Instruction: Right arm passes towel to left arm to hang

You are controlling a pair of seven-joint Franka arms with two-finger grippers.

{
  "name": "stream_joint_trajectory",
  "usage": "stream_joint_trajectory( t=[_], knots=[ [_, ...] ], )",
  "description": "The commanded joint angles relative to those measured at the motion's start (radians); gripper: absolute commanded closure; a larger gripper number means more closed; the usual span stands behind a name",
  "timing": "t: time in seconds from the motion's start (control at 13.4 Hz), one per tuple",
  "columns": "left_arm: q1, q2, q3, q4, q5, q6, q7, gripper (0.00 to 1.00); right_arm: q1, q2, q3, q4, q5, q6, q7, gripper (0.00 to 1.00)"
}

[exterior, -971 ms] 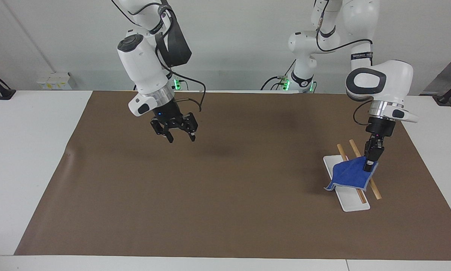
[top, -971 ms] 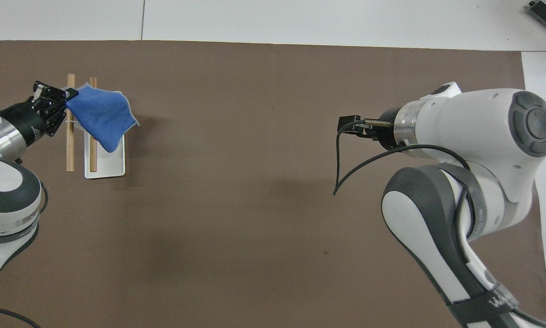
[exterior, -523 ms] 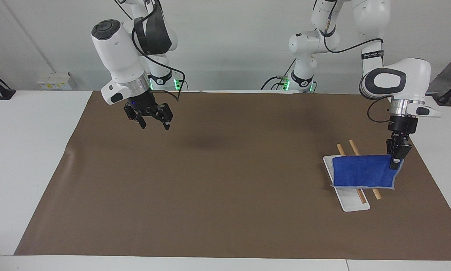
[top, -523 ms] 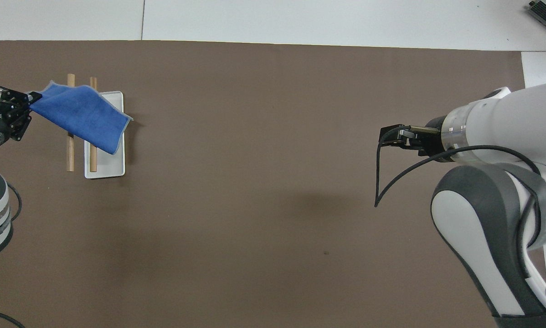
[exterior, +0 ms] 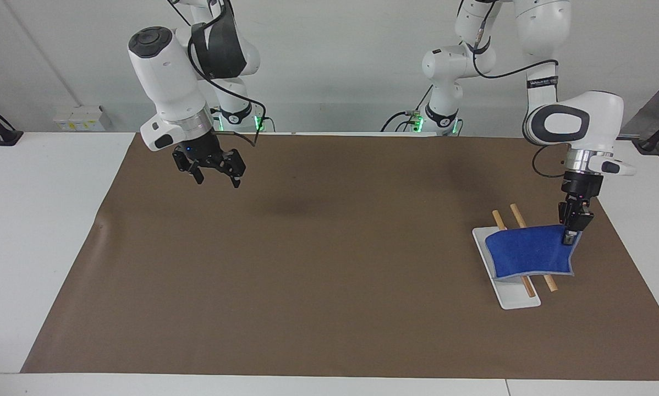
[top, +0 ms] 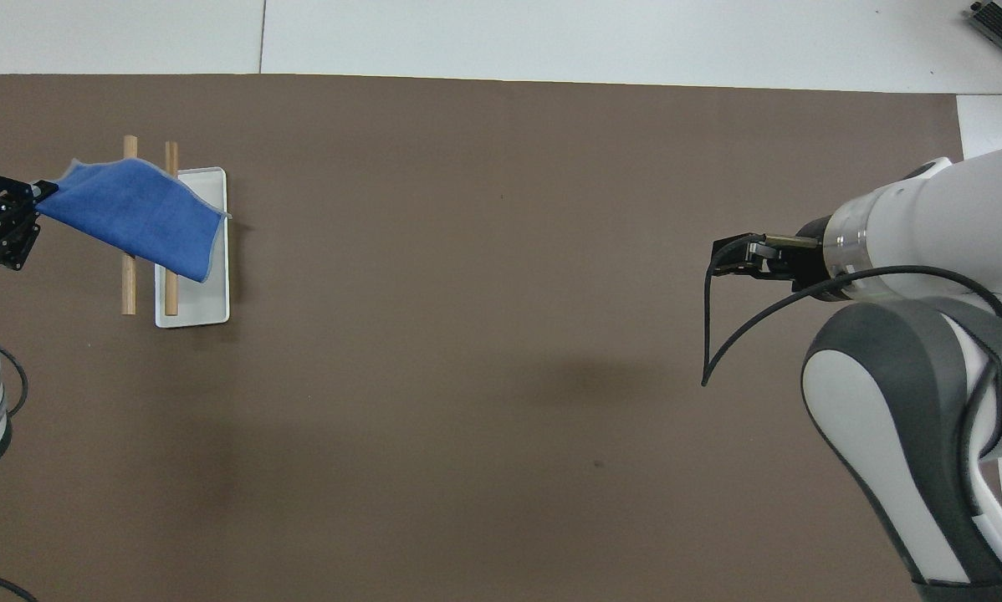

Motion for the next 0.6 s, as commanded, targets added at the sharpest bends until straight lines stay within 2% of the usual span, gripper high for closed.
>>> stream_joint_trajectory(
  t=[0.0,0.52],
  knots=[
    [0.009,-0.027,-0.010,-0.052,-0.012,0.016,0.012,1.00,-0.016,0.005,0.008,0.023,-0.026,-0.010,-0.010,0.00],
    [-0.011,0.033,-0.015,-0.068,-0.012,0.061,0.006,1.00,-0.032,0.005,0.001,0.036,-0.065,-0.010,-0.011,0.00]
  ],
)
